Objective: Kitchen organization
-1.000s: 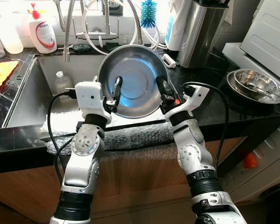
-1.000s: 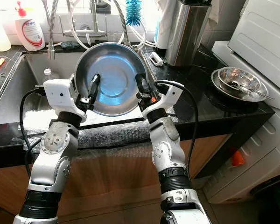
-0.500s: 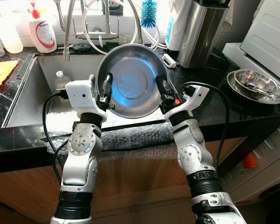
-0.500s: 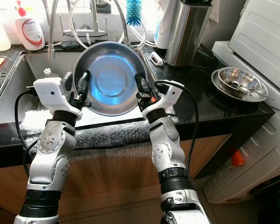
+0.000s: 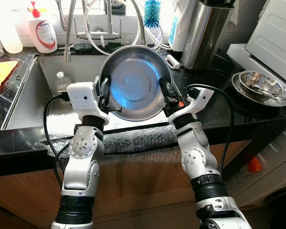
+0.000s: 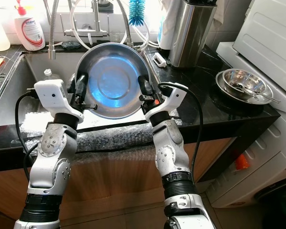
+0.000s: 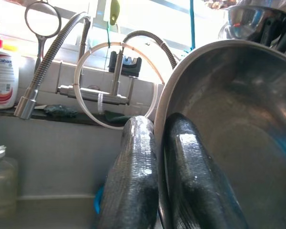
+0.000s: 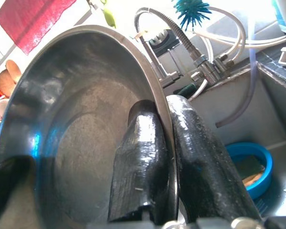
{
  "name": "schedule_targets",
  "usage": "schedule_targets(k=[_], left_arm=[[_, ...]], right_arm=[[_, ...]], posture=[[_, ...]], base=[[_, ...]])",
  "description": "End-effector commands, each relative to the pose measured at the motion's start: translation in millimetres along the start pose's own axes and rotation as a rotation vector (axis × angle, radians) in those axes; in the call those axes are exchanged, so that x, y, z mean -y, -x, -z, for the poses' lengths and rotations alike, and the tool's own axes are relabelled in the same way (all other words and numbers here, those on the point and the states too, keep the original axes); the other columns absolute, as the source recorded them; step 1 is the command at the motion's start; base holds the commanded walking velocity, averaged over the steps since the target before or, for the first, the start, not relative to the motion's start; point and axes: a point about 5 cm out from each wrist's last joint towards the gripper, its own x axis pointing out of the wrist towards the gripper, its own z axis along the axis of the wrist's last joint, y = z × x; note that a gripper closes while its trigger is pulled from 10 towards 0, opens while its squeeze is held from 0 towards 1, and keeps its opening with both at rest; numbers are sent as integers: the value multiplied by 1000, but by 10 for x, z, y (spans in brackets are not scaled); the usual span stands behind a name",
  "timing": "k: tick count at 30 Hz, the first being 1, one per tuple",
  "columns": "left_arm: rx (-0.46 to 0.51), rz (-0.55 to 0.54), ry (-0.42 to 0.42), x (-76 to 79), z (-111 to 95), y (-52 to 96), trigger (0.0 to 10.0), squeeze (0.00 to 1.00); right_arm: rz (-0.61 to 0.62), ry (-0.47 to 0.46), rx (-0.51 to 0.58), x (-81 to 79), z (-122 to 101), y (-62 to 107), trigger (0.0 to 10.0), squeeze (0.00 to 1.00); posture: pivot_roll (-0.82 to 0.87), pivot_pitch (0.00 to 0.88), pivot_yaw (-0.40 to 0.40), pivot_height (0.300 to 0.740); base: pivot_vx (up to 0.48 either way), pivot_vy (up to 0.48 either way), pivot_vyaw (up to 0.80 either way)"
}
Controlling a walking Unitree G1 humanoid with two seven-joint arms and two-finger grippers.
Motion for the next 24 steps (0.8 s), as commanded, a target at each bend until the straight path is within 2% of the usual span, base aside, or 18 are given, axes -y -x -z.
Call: schedule_targets(k=[1,2,3,4,6,11,15,20,21,22,24], left_arm=[[8,36,11,84,-14,-20,0,0],[8,36,12,81,-17,-23,0,0],[9,35,12,80,-19,-24,0,0],[10,35,12,78,-22,-26,0,0],[12,34,14,73,-27,-31,0,0],[21,14,39,50,-46,-37,0,0],[41,-58,135,-18,-101,-69,0,0],[88,-178,217,-165,-196,-119,0,0],[92,-197,229,-188,-204,-122,0,0],[105,-226,241,-230,-224,-125,0,0],[133,-278,245,-306,-265,-125,0,0]], right_arm=[[-30,-28,1,-126,59,-22,10000,0],[-29,-30,0,-125,61,-21,10000,0],[-28,-28,-1,-124,62,-20,10000,275],[-26,-27,-2,-121,64,-19,10000,969],[-22,-27,-4,-113,69,-17,10000,1000],[-17,-30,-7,-106,75,-14,10000,1000],[-17,-28,-9,-105,76,-13,10000,1000],[0,-14,-7,-87,68,-14,10000,1000],[5,-13,-3,-83,63,-15,10000,863],[8,-12,1,-77,55,-15,10000,0],[16,-7,9,-66,41,-12,10000,0]], posture=[[36,0,-107,740],[37,0,-107,740],[37,0,-107,740],[38,0,-107,740],[38,0,-107,740],[38,0,-107,740],[39,0,-108,740],[37,0,-108,740],[37,0,-108,740],[35,0,-107,740],[35,0,-107,740]], base=[[0,0,0],[0,0,0],[0,0,0],[0,0,0],[0,0,0],[0,0,0],[0,0,0],[0,0,0],[0,0,0],[0,0,0],[0,0,0]])
